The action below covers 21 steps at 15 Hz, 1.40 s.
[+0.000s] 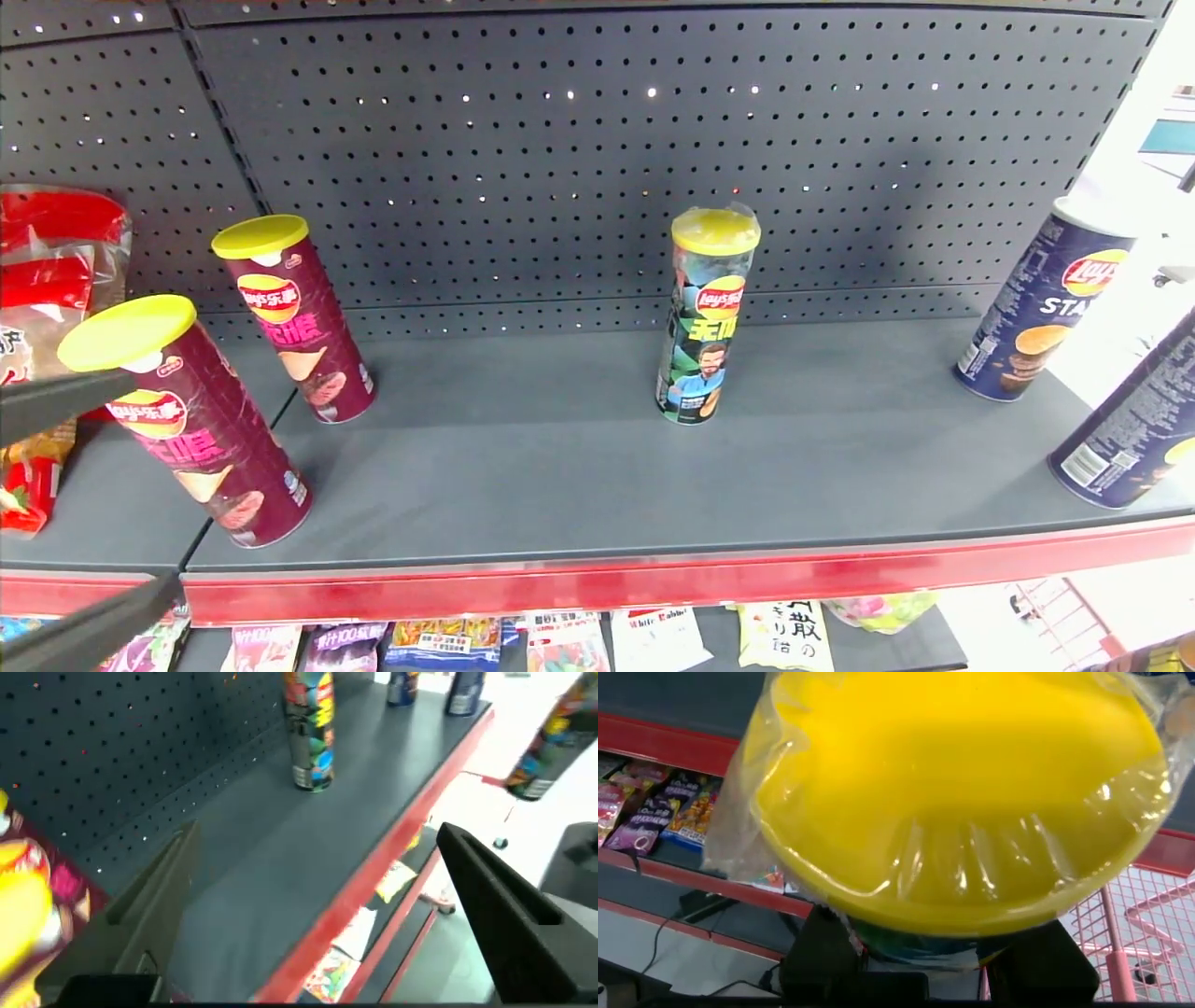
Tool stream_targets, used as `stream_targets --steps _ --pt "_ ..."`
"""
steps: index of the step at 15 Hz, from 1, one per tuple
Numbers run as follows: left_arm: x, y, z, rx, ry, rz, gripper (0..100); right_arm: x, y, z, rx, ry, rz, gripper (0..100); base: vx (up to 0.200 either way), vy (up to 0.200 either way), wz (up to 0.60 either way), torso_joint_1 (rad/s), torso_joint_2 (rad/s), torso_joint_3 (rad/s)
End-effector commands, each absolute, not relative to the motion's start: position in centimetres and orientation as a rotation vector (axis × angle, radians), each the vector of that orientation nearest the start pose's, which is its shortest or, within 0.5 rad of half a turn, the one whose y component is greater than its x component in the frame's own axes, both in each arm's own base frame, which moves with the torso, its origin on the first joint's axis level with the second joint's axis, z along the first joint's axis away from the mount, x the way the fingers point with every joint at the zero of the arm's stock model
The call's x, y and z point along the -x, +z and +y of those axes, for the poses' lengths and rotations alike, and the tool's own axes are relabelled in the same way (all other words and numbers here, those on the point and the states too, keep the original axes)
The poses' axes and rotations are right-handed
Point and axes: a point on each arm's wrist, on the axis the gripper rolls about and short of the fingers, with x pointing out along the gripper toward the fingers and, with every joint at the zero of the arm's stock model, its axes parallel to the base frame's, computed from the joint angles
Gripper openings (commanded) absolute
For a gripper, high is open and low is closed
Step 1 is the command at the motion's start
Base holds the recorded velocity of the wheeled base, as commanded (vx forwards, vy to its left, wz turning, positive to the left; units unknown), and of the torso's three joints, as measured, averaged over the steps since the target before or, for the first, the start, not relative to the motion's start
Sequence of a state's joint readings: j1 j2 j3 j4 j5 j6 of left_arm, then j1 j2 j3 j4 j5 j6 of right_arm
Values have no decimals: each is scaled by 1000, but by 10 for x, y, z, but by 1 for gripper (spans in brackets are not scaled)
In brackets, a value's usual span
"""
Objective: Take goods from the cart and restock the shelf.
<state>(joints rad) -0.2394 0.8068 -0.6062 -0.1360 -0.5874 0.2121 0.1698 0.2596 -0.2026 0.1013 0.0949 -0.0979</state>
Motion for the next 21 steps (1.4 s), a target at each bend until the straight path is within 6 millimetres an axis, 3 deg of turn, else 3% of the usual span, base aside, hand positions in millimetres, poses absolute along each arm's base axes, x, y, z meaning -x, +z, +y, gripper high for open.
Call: stream_targets --steps 1,4,8,9,13,15,18,21 --pt "-134 261 -70 -208 -867 83 100 10 126 0 103 272 145 0 0 0 0 0 0 0" --pt "-180 271 -108 -220 -880 128 100 10 127 0 103 276 147 0 0 0 0 0 0 0" --pt "-208 266 -152 -247 -914 171 100 10 127 0 103 274 142 0 0 0 0 0 0 0" --pt "-222 264 -169 -251 -930 184 100 11 128 0 103 275 136 0 0 0 0 0 0 0" --pt "-260 245 -201 -256 -946 225 100 10 128 0 103 275 140 0 0 0 0 0 0 0" --pt "-283 237 -220 -244 -948 157 100 10 128 0 100 273 138 0 0 0 0 0 0 0" --pt "-291 234 -242 -224 -984 147 100 11 128 0 99 273 135 0 0 0 0 0 0 0" --pt "-299 229 -252 -224 -1003 144 100 10 128 0 98 273 137 0 0 0 0 0 0 0"
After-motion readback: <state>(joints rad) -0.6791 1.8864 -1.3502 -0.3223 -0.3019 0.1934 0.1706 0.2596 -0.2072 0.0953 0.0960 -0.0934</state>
